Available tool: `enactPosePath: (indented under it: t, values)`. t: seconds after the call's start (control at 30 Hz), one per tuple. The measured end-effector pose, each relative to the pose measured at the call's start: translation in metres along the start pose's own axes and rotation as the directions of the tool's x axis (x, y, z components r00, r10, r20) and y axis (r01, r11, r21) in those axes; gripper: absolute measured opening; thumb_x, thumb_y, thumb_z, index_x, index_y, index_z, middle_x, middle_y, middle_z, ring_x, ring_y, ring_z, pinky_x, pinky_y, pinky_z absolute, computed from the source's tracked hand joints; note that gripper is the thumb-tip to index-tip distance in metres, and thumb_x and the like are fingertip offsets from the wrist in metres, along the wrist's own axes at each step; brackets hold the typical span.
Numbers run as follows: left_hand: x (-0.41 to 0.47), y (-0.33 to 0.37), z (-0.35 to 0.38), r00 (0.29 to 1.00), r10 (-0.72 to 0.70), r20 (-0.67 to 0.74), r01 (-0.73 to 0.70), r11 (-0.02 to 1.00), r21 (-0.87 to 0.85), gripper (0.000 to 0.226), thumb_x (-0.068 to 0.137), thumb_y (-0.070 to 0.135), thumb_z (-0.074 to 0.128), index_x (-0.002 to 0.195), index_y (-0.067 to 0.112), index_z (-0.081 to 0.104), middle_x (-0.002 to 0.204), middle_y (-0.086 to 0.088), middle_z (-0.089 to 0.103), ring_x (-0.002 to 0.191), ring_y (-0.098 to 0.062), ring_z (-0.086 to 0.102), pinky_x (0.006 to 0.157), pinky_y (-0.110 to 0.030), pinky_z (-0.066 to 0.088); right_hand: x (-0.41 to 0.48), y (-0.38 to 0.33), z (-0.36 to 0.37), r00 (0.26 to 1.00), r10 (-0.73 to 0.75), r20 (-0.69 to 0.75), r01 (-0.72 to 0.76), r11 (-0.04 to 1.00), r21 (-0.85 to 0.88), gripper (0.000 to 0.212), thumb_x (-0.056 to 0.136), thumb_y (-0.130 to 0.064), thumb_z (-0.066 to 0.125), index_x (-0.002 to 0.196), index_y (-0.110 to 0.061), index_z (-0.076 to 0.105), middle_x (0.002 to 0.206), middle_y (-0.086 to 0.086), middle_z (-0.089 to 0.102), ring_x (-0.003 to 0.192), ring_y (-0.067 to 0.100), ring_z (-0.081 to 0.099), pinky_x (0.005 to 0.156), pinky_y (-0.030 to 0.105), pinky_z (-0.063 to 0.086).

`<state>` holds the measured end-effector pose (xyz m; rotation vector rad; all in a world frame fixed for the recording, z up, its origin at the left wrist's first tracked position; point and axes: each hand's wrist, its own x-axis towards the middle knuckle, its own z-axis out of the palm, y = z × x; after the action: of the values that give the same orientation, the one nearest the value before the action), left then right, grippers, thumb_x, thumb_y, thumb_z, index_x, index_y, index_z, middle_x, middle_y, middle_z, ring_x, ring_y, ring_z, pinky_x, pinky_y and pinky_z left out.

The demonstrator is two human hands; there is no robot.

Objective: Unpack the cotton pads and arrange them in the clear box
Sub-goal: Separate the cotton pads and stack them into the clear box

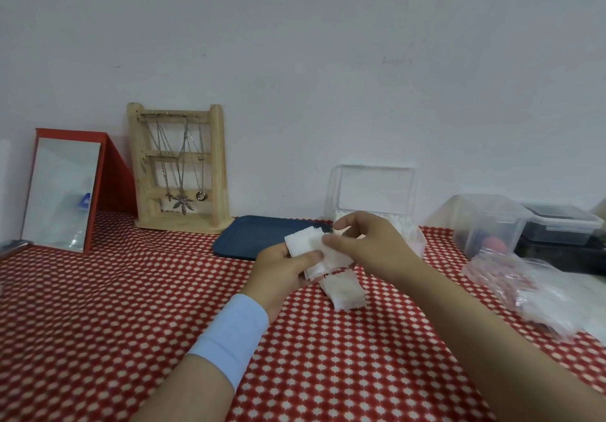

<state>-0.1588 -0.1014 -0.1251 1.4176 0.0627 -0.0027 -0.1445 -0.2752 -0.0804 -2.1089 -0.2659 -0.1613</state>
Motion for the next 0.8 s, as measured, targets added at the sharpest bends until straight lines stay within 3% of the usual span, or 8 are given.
enactPosePath:
  t: [0.07, 0.13, 0.17, 0.47, 0.57, 0.67, 0.73, 0.8]
  values:
    - [0.0, 0.0, -0.001, 1.0, -0.003, 0.026, 0.004, 0.999, -0.048, 0.028, 0.088, 0.008, 0.076, 0.116, 0.009, 0.071, 0.107, -0.008, 0.079, 0.101, -0.025, 0.076, 0.088, -0.039, 0.061, -0.001, 0.001, 0.0, 0.998, -0.002, 0.069, 0.007, 0.998, -0.063, 0.033, 0.073, -0.041, 0.087, 0.099, -0.029, 0.07, 0.083, -0.008, 0.075, 0.069, 0.007, 0.071, 0.06, 0.017, 0.05]
    - [0.0, 0.001, -0.002, 0.999, -0.002, 0.04, 0.005, 0.998, -0.064, 0.029, 0.09, 0.007, 0.074, 0.119, 0.008, 0.07, 0.109, -0.009, 0.078, 0.102, -0.026, 0.075, 0.091, -0.041, 0.061, 0.0, 0.003, 0.0, 0.994, 0.003, 0.113, 0.0, 1.0, -0.028, 0.015, 0.081, -0.029, 0.084, 0.09, -0.021, 0.075, 0.076, -0.004, 0.076, 0.063, 0.011, 0.07, 0.053, 0.018, 0.05]
    - [0.0, 0.0, -0.003, 0.999, 0.001, 0.04, 0.002, 0.998, -0.06, 0.03, 0.09, 0.006, 0.074, 0.12, 0.007, 0.069, 0.11, -0.01, 0.078, 0.102, -0.026, 0.075, 0.09, -0.041, 0.061, 0.001, 0.004, -0.001, 0.994, 0.007, 0.11, -0.008, 1.0, 0.001, 0.008, 0.085, -0.024, 0.08, 0.086, -0.017, 0.077, 0.075, -0.002, 0.076, 0.062, 0.013, 0.07, 0.051, 0.019, 0.049]
    - [0.001, 0.006, -0.001, 0.997, -0.068, 0.038, 0.075, 0.973, -0.219, 0.015, 0.1, 0.007, 0.059, 0.113, 0.005, 0.066, 0.109, -0.017, 0.076, 0.091, -0.025, 0.077, 0.068, -0.032, 0.062, 0.006, 0.011, -0.005, 0.99, 0.142, 0.003, -0.141, 0.976, 0.165, 0.022, 0.086, -0.019, 0.079, 0.089, 0.003, 0.076, 0.084, 0.014, 0.076, 0.06, 0.014, 0.068, 0.049, 0.018, 0.046]
    - [0.0, 0.003, -0.002, 0.998, -0.053, 0.039, 0.058, 0.988, -0.144, 0.018, 0.1, 0.005, 0.06, 0.117, 0.002, 0.067, 0.108, -0.014, 0.077, 0.092, -0.022, 0.078, 0.069, -0.028, 0.062, 0.006, 0.005, -0.01, 0.987, 0.11, -0.119, -0.085, 0.977, 0.196, 0.02, 0.087, -0.022, 0.078, 0.085, -0.002, 0.076, 0.069, -0.001, 0.071, 0.05, 0.001, 0.059, 0.05, 0.012, 0.044]
    - [-0.003, 0.003, 0.0, 0.996, -0.047, 0.081, 0.056, 0.992, -0.113, 0.019, 0.101, 0.008, 0.06, 0.118, 0.004, 0.068, 0.107, -0.01, 0.078, 0.097, -0.022, 0.077, 0.073, -0.028, 0.062, 0.001, -0.008, -0.012, 0.999, 0.043, -0.011, -0.038, 0.959, 0.28, 0.014, 0.087, -0.019, 0.078, 0.078, -0.008, 0.077, 0.057, -0.004, 0.067, 0.045, 0.002, 0.055, 0.045, 0.01, 0.042]
    - [-0.005, 0.005, 0.002, 0.991, -0.03, 0.129, 0.044, 0.994, -0.102, 0.018, 0.102, 0.011, 0.058, 0.116, 0.006, 0.07, 0.108, -0.009, 0.079, 0.099, -0.023, 0.076, 0.076, -0.029, 0.062, -0.002, -0.013, -0.007, 0.996, 0.029, 0.082, -0.05, 0.965, 0.258, 0.011, 0.084, -0.019, 0.081, 0.075, -0.013, 0.078, 0.062, -0.007, 0.072, 0.05, 0.0, 0.061, 0.049, 0.011, 0.045]
    - [-0.007, 0.006, 0.003, 0.987, -0.023, 0.158, 0.042, 0.992, -0.12, 0.02, 0.103, 0.013, 0.056, 0.116, 0.007, 0.07, 0.109, -0.011, 0.078, 0.101, -0.024, 0.076, 0.079, -0.031, 0.063, -0.001, -0.011, -0.001, 0.996, 0.042, 0.072, -0.053, 0.987, 0.149, 0.009, 0.08, -0.022, 0.084, 0.074, -0.018, 0.079, 0.073, -0.008, 0.076, 0.065, 0.001, 0.069, 0.056, 0.015, 0.05]
